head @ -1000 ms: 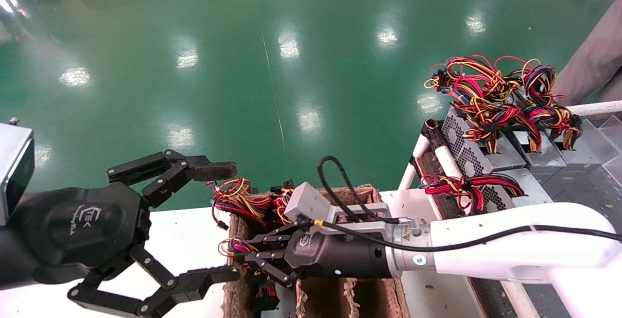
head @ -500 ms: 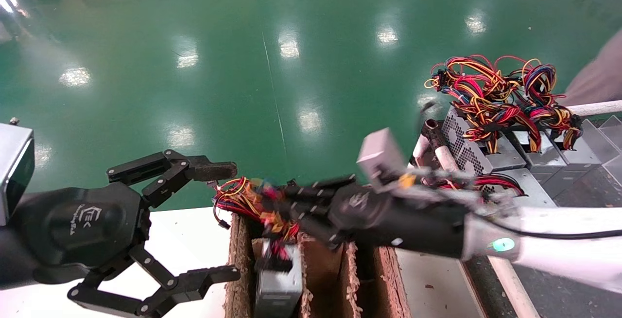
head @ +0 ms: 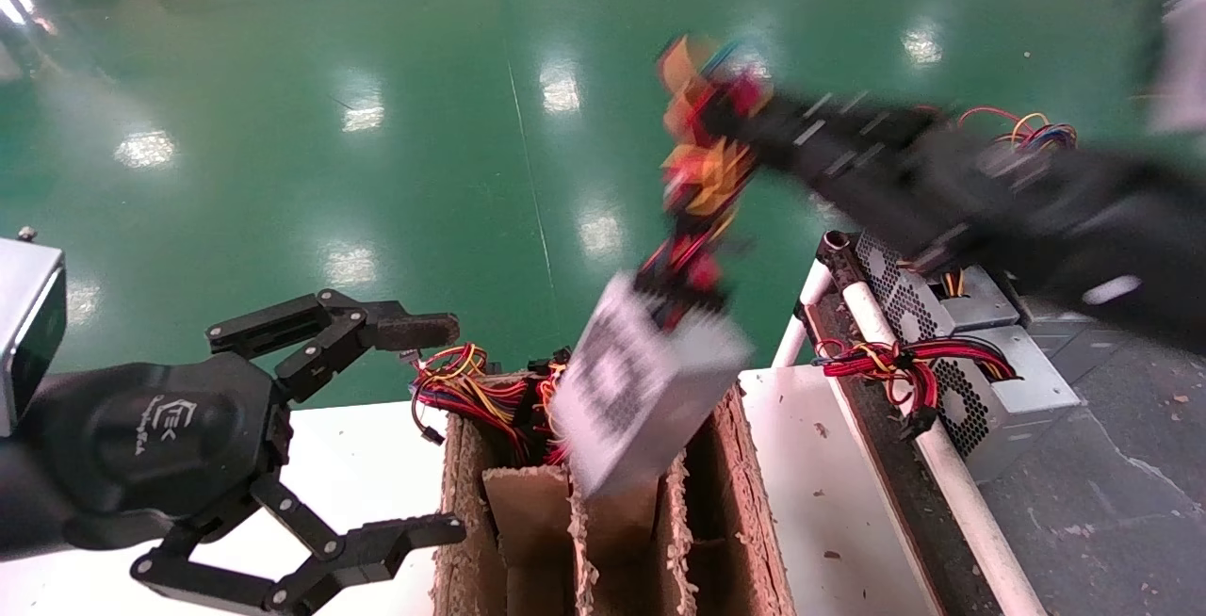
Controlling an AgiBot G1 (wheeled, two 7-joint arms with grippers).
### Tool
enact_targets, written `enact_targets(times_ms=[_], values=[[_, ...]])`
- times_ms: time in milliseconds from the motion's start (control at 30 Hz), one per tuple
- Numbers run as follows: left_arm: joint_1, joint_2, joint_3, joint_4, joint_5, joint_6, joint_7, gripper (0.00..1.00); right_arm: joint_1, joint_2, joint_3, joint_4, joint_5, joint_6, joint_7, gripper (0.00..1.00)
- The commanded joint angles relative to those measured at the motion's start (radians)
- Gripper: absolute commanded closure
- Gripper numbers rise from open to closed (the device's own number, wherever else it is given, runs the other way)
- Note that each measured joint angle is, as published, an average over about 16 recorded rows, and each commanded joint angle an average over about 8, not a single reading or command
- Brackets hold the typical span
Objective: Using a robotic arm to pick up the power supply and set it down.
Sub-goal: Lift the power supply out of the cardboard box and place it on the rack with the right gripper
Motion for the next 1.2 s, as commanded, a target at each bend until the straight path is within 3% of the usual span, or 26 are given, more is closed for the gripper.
enact_targets(times_ms=[33,300,533,833,1200], values=[[0.000,0.000,0.000,0.000,0.000,0.000,0.000,0.00,0.026,0.028,0.025,-0.012,0.024,-0.017,-0.003,1.00],[0.000,0.000,0.000,0.000,0.000,0.000,0.000,0.00,0.191,0.178,0.062,-0.088,-0.034,-0.046,-0.020,1.00],[0.000,0.000,0.000,0.000,0.000,0.000,0.000,0.00,0.267,0.314,0.092,-0.163,-0.084,-0.062,-0.059,1.00],[0.000,0.000,0.000,0.000,0.000,0.000,0.000,0.00,0.286,0.514,0.136,-0.241,-0.117,-0.095,-0.094,1.00],[0.000,0.000,0.000,0.000,0.000,0.000,0.000,0.00,0.251,0.695,0.121,-0.387,-0.153,-0.209,-0.113,1.00]])
